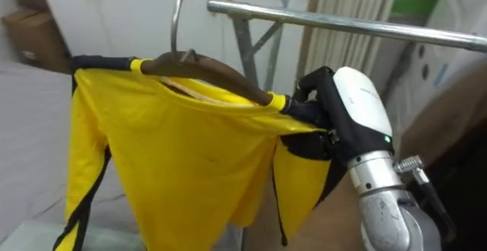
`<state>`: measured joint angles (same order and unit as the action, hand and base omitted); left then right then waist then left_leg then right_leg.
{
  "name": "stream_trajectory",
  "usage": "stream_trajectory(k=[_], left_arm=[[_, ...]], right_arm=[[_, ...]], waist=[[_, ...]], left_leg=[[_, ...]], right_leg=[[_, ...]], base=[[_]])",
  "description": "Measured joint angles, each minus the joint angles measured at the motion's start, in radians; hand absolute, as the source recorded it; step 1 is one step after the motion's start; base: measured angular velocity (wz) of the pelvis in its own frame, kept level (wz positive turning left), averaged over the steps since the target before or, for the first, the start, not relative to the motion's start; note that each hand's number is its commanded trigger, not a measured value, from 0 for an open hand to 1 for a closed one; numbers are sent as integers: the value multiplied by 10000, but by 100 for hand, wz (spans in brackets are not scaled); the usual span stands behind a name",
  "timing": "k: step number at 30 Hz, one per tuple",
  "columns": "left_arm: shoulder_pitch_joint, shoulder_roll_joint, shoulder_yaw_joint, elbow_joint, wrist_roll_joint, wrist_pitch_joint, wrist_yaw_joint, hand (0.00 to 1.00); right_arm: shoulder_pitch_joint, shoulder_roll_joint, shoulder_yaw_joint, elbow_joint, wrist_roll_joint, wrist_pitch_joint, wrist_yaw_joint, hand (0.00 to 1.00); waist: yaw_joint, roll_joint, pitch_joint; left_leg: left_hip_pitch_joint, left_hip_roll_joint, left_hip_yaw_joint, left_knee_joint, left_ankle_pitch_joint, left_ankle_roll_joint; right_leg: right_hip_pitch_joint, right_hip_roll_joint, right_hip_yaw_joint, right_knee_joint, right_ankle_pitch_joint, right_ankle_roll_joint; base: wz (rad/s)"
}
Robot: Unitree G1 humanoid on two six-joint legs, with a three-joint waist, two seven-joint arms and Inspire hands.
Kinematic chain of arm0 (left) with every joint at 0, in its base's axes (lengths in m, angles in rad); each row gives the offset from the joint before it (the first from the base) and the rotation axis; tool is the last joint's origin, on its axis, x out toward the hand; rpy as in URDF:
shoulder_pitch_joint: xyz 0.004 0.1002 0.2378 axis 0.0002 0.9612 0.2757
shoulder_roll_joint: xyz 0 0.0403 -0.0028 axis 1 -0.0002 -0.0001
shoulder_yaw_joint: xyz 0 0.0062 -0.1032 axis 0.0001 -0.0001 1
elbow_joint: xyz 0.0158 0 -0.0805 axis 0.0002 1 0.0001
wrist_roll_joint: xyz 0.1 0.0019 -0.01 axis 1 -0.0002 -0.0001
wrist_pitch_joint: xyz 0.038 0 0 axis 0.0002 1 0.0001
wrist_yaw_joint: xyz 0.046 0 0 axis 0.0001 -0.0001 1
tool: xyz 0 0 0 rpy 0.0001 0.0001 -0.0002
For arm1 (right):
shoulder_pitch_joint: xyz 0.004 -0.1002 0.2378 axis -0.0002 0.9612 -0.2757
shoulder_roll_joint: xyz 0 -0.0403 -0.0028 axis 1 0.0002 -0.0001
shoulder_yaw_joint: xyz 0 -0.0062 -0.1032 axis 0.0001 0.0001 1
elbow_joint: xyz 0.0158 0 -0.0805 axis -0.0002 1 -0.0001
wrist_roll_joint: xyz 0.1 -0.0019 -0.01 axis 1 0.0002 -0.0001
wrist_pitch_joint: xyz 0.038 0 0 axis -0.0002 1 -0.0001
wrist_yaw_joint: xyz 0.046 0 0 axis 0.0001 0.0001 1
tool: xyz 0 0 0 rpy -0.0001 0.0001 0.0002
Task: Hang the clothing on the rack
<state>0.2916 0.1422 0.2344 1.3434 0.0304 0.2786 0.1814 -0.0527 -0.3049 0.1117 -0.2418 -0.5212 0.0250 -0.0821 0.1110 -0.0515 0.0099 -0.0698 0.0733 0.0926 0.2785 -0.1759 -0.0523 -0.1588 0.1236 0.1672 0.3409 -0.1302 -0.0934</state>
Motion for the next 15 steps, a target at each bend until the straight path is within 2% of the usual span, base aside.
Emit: stream_trajectory(k=[1, 3, 7, 11, 15], left_arm=[[-52, 1, -6, 0, 0, 67, 2, 0], [-177, 1, -6, -1, 35, 155, 9, 0], [-679, 12, -22, -27, 198, 215, 52, 0], [-1171, 17, -34, -27, 178, 163, 344, 0], [-1259, 17, -7, -5, 164, -226, 586, 0]], right_arm=[[3, 49, -4, 2, -5, -1, 0, 100], [2, 45, -80, -35, -181, -46, -34, 100], [49, 32, -465, -161, -252, 54, -37, 100], [190, 61, -668, -411, -253, 215, -67, 100], [384, 44, -827, -682, -246, 237, -56, 100]], waist=[[-101, 12, 23], [-344, -33, -2], [-832, 68, 51], [-992, 89, 37], [-1023, -10, -2]], left_leg=[[88, -38, 169, -12, -26, 33], [140, -69, 119, -17, -37, 54], [136, 26, 127, -52, -55, 81], [343, 29, 356, -270, -59, 82], [736, 33, 892, -649, -64, 91]], right_leg=[[40, -1, 69, -26, 22, -13], [158, 49, 254, -181, 32, 36], [370, 113, 361, -643, 150, 150], [380, 193, 688, -631, 161, 139], [358, 323, 1220, -481, 165, 52]], base=[[-20], [0], [-3], [-24], [-40]])
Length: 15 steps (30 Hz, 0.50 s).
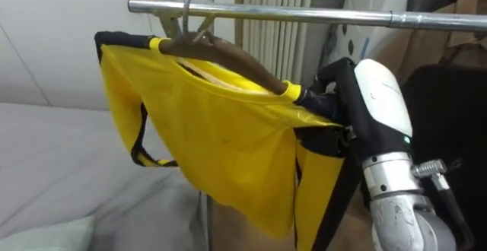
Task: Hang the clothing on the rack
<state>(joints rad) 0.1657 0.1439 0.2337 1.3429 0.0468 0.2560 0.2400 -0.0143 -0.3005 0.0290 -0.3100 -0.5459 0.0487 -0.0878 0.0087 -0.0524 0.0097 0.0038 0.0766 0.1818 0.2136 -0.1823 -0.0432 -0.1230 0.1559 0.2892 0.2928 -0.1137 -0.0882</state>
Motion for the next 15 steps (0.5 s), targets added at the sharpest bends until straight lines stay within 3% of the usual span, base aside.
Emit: stream_trajectory(k=[3, 7, 10, 15], left_arm=[[31, 0, 41, 174, -75, -24, 160, 0], [126, -2, 257, 270, -65, -108, 186, 0], [452, 3, 271, 277, -64, -581, 190, 0], [639, 3, 264, 317, -64, -746, 189, 0]], right_arm=[[4, -26, -244, -2, 120, 70, 5, 100], [33, -27, -693, -2, 116, 164, 5, 100], [37, -37, -846, -3, 399, 173, 17, 100], [38, -34, -921, -138, 734, 173, 17, 100]], waist=[[42, -109, -49], [228, -193, -51], [200, -329, -33], [194, -477, -66]], left_leg=[[300, 29, 394, -257, -50, -28], [441, 101, 671, -345, -144, -60], [460, 133, 598, -330, -155, -72], [588, 144, 550, -312, -152, -72]], right_leg=[[25, 47, 98, 17, -33, -28], [74, 173, 366, -28, -50, -56], [180, 200, 461, -169, -44, -101], [410, 214, 594, -364, -52, -130]], base=[[-37], [-20], [-4], [0]])
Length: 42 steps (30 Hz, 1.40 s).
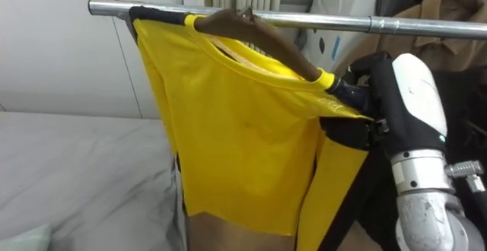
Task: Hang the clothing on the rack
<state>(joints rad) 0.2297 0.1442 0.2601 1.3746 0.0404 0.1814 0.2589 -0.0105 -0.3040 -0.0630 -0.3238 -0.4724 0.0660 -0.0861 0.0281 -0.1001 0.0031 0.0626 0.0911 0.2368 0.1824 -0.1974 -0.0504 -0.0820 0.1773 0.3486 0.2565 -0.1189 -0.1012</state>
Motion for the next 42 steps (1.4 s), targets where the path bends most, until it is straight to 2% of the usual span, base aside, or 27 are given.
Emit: stream_trajectory(k=[4, 8, 11, 13, 15, 25, 29, 35, 39, 42], left_arm=[[24, 15, -14, 7, 1, 0, -2, 0], [12, 48, -57, -16, 10, 0, -7, 0], [-33, 58, -43, -38, 113, 7, -32, 0], [-78, 58, 18, -80, 116, 11, -80, 0], [-105, 58, 15, -102, 116, 16, -97, 0], [-146, 52, 165, -197, 139, 98, -102, 0], [-140, 52, 158, -193, 139, 98, -102, 0], [-21, 53, 205, -240, 139, 94, -147, 0], [2, 56, 327, -404, 139, 94, -147, 0], [-8, 56, 319, -434, 139, 94, -154, 0]], right_arm=[[-8, 0, -32, -138, 5, -5, -5, 100], [-7, 0, -33, -138, -2, -5, -13, 100], [-6, 1, -33, -138, -96, -5, -51, 100], [2, 0, -25, -137, -111, 1, -50, 100], [1, 0, -23, -129, -11, 9, -46, 100], [141, -55, -94, 139, 1378, 345, 35, 100], [155, -214, -94, 247, 1726, 376, 160, 100], [154, -212, -109, 900, 2356, 376, 305, 100], [155, -212, -180, 1693, 3276, 647, 898, 100], [154, -211, -180, 1909, 3568, 677, 1132, 100]], waist=[[-7, -78, -10], [-46, -62, 1], [-80, 6, 46], [-73, 104, 109], [-71, 158, 121], [24, 248, 90], [25, 226, 76], [21, 190, 50], [105, 168, 45], [124, 178, 51]], left_leg=[[34, -8, -5, 0, -1, 0], [34, -3, -43, 0, -1, 0], [16, 5, -96, 15, -1, 0], [-2, 5, -170, 15, -1, 0], [-20, 2, -194, 15, -1, 0], [-2, 11, -220, 18, -1, -1], [13, 12, -210, 18, -1, -1], [233, 13, -290, 24, -1, -1], [235, 3, -391, 24, -1, -1], [229, 4, -421, 24, -2, 0]], right_leg=[[46, -21, -23, -36, 1, 1], [104, -31, -69, -127, 6, -5], [127, -22, -57, -154, 7, -6], [125, -20, -59, -167, 7, -2], [113, -24, -75, -167, 8, 0], [139, -36, -177, -161, 32, -33], [149, -35, -188, -160, 33, -34], [489, -62, -185, -345, 22, -36], [490, -77, -273, -340, 28, -33], [486, -73, -300, -340, 29, -34]], base=[[-1], [7], [5], [4], [3], [2], [0], [4], [3], [0]])
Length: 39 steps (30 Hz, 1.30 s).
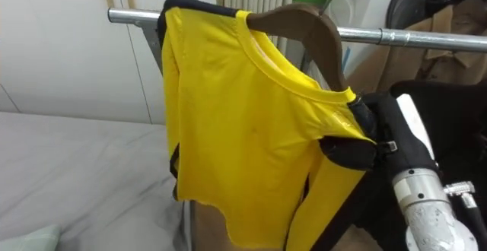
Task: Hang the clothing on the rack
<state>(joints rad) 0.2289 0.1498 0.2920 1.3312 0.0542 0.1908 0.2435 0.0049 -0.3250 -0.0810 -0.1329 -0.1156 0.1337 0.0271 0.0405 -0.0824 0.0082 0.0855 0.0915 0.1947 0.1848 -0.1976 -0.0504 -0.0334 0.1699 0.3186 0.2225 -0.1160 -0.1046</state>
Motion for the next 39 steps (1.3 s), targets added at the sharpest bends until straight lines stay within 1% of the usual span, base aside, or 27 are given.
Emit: stream_trajectory(k=[5, 7, 9, 10, 11, 13, 15, 16, 19, 20, 23, 25, 26, 28, 30, 32, 34, 39], left_arm=[[40, 4, -26, -131, 0, 28, -127, 0], [55, 3, -28, -258, 8, 87, -177, 0], [67, 6, -44, -415, -1, 194, -198, 0], [62, 13, -163, -510, -1, 313, -201, 0], [61, 15, -212, -549, 3, 355, -204, 0], [12, 27, -204, -562, 10, 373, -214, 0], [23, 31, -187, -659, 9, 373, -214, 0], [31, 34, -154, -756, 10, 400, -216, 0], [27, 54, -44, -868, 10, 440, -306, 0], [32, 54, 18, -903, 10, 445, -329, 0], [60, 122, 131, -1062, 15, 502, -501, 0], [154, 215, 290, -1221, 20, 516, -726, 0], [190, 231, 286, -1245, 20, 517, -772, 0], [201, 259, 283, -1288, 19, 532, -812, 0], [200, 276, 288, -1344, 2, 572, -870, 0], [196, 325, 298, -1348, 2, 595, -1039, 0], [131, 394, 296, -1344, -17, 638, -1134, 0], [59, 457, 302, -1349, -14, 629, -1299, 0]], right_arm=[[-116, -1, -1, 352, 26, 10, 217, 100], [-267, -2, -3, 664, 27, 241, 410, 100], [-436, -7, 0, 928, 209, 426, 577, 100], [-609, -16, 6, 1265, 482, 472, 666, 100], [-683, -17, 6, 1424, 545, 512, 711, 100], [-862, -47, 8, 2111, 557, 566, 939, 100], [-880, -60, 10, 2672, 533, 571, 1142, 100], [-913, -62, 12, 3096, 528, 642, 1327, 100], [-1096, -97, 115, 3689, 287, 1035, 1806, 100], [-1098, -138, 155, 3694, 266, 1102, 1888, 100], [-1486, -410, 204, 4044, 310, 1295, 2176, 100], [-1795, -708, 204, 4147, 332, 1304, 2396, 100], [-1945, -763, 205, 4292, 373, 1304, 2480, 100], [-2507, -986, 213, 5034, 386, 1305, 2707, 100], [-2770, -1104, 214, 5443, 383, 1312, 3013, 100], [-3063, -1124, 218, 5877, 382, 1307, 3338, 100], [-3474, -1148, 218, 6698, 374, 1311, 3634, 100], [-3697, -1217, 218, 7118, 314, 1311, 4062, 100]], waist=[[43, 9, 6], [119, 8, 5], [185, 5, 6], [196, 2, 4], [212, 1, 4], [391, -5, 1], [497, -6, 0], [499, -12, -1], [514, -19, 2], [516, -24, 2], [533, -62, -5], [579, -140, -24], [590, -167, -34], [735, -242, -25], [779, -281, -30], [783, -291, -26], [777, -293, -27], [942, -292, -28]], left_leg=[[-22, -2, -52, -1, 0, 0], [-22, -12, -39, -2, 0, 0], [-23, -13, -58, -15, 0, 0], [-26, -18, -81, -17, 0, 0], [-28, -20, -89, -18, 0, 0], [-19, -22, -88, -27, 0, 0], [-11, -20, -102, -26, 0, 0], [-11, -22, -171, -26, 0, 0], [-21, -19, -225, -27, 1, -1], [-28, -19, -247, -27, 1, -1], [-42, -18, -330, -23, 2, -4], [-22, -15, -347, -24, 6, -9], [-8, -15, -353, -22, 6, -9], [116, -17, -400, -20, 6, -9], [129, -24, -452, -18, 5, -8], [126, -27, -482, -17, 4, -7], [124, -40, -617, -15, 3, -7], [114, -44, -692, 32, 4, -8]], right_leg=[[7, -13, -50, -8, 1, -4], [1, -67, -202, -9, 9, -15], [2, -73, -222, -16, 9, -15], [5, -85, -269, -15, 9, -15], [5, -91, -295, -14, 9, -16], [6, -93, -318, -18, 8, -18], [31, -102, -364, -28, 9, -21], [56, -121, -472, -36, 3, -31], [55, -125, -518, -15, -16, -56], [55, -125, -535, -12, -22, -64], [59, -127, -593, 8, -36, -83], [76, -115, -585, 16, -37, -89], [86, -113, -574, 18, -37, -91], [193, -103, -522, 8, -39, -94], [228, -112, -559, -2, -40, -94], [234, -121, -590, -3, -40, -94], [271, -150, -712, -6, -40, -94], [296, -159, -778, 16, -47, -100]], base=[[2], [4], [3], [6], [7], [0], [5], [13], [8], [9], [5], [0], [-5], [-6], [3], [7], [15], [4]])
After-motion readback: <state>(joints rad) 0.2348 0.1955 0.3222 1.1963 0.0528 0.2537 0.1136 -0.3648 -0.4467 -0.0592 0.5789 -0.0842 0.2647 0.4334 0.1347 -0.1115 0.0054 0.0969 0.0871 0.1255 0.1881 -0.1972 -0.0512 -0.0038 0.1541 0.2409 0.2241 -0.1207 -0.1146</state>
